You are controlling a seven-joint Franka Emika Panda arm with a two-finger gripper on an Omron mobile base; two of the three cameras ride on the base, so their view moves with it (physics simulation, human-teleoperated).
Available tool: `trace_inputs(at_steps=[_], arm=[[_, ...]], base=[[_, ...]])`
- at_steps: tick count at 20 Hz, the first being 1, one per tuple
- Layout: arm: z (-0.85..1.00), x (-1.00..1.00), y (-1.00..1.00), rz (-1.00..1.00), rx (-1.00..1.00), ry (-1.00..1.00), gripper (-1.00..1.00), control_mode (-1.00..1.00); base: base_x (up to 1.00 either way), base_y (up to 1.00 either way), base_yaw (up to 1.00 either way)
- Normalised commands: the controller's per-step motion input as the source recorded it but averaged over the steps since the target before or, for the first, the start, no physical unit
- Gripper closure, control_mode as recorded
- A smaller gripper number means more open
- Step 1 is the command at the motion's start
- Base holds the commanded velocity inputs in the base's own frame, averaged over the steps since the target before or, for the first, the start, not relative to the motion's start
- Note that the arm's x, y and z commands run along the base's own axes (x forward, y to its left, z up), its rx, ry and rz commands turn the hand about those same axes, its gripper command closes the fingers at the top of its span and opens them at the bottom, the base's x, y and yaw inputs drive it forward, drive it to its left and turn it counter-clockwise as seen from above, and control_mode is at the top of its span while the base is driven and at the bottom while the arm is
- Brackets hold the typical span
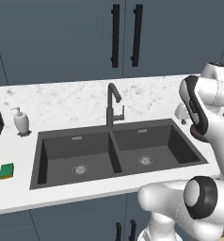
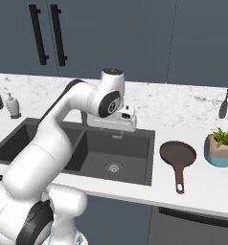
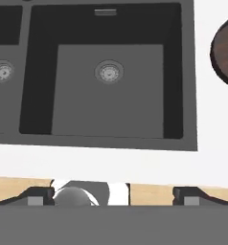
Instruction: Pick the pan and sponge and place them into the sink. Then turn on the water.
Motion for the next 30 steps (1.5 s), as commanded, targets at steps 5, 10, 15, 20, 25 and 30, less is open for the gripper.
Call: trace_inputs(at_steps=[5,10,15,20,25,30], arm=[[-0.19,0.00,-1.00,0.00,0.00,0.09,-1.00,-1.00],[-0.25,0.00,-0.89,-0.02,0.00,0.06,-1.00,-1.00],[-0.40,0.00,-0.79,-0.04,0.00,0.05,-1.00,-1.00],[-0.34,0.00,-0.68,-0.07,0.00,0.03,-1.00,-1.00],[-0.30,0.00,-0.61,-0.02,0.00,0.00,-1.00,-1.00],[-0.35,0.31,-0.25,0.00,0.00,0.00,-1.00,-1.00]], base=[[0.00,0.00,0.00],[0.00,0.00,0.00],[0.00,0.00,0.00],[0.00,0.00,0.00],[0.00,0.00,0.00],[0.00,0.00,0.00]])
